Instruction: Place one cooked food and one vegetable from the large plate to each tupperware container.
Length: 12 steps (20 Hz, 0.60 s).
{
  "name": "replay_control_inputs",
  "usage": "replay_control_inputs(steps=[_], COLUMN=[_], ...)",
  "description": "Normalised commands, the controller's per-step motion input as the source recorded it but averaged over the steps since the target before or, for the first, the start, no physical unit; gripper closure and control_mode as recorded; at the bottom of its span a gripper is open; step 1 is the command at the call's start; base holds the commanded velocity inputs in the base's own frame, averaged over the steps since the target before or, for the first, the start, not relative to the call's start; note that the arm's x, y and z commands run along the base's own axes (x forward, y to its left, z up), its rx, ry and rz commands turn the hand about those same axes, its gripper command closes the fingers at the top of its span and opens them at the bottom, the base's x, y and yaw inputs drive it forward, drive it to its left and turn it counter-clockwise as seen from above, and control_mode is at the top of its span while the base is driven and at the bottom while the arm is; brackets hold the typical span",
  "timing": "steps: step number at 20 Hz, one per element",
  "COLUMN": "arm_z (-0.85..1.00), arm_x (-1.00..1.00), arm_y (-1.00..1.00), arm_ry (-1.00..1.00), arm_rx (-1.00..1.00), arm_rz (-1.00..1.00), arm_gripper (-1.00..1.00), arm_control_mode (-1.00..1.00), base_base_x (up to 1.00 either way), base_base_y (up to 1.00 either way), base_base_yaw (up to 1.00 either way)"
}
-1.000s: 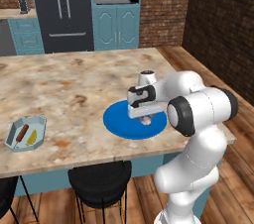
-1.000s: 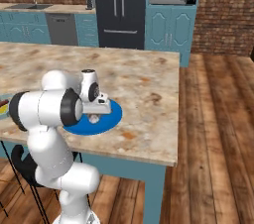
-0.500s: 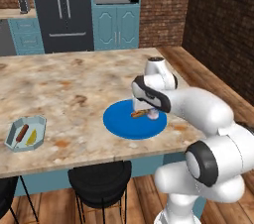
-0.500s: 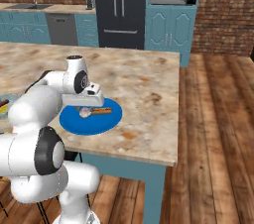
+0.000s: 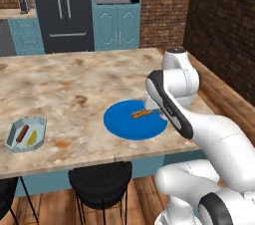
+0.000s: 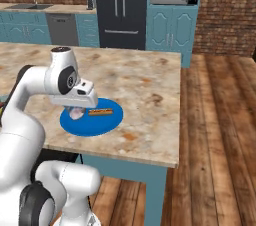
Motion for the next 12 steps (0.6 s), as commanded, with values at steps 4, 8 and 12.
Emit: replay_control_inputs(steps=[4,8,12], arm_z=[0.0,0.0,0.0], arm_x=[0.0,0.0,0.0], arm_y=[0.0,0.0,0.0], arm_ry=[0.0,0.0,0.0], arm_rx=[0.0,0.0,0.0], arm_rz=[0.0,0.0,0.0], arm_gripper=[1.0,1.0,1.0], arm_control_mode=[-1.0,1.0,1.0], base_base_x=[0.0,0.0,-0.43], base_base_y=[0.0,0.0,0.04], base_base_yaw=[0.0,0.0,0.0])
